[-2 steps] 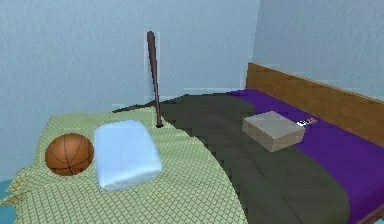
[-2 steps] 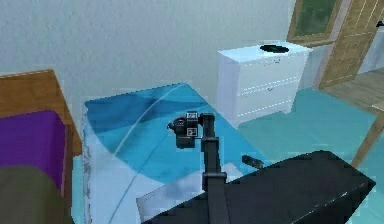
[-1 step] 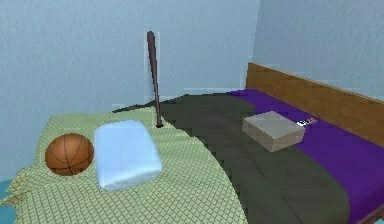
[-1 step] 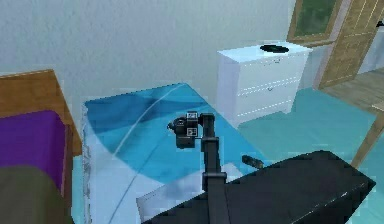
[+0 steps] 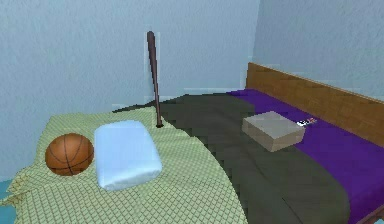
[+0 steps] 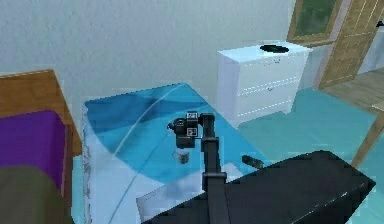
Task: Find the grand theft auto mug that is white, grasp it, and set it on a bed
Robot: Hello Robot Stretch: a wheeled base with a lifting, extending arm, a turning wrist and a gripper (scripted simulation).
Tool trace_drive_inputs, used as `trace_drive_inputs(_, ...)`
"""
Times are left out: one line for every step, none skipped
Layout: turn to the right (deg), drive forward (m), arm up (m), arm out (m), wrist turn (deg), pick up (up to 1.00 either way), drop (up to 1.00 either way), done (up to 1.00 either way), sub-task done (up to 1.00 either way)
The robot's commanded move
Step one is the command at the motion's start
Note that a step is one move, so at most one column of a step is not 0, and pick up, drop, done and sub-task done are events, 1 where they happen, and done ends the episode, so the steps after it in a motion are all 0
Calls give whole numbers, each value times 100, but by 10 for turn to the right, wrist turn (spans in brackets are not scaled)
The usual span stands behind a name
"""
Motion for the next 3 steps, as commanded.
trace_drive_inputs(0,0,10,0,0,0,0,0,0)
trace_drive_inputs(0,0,0,-8,0,0,0,0,0)
trace_drive_inputs(0,0,0,0,0,0,0,100,0)
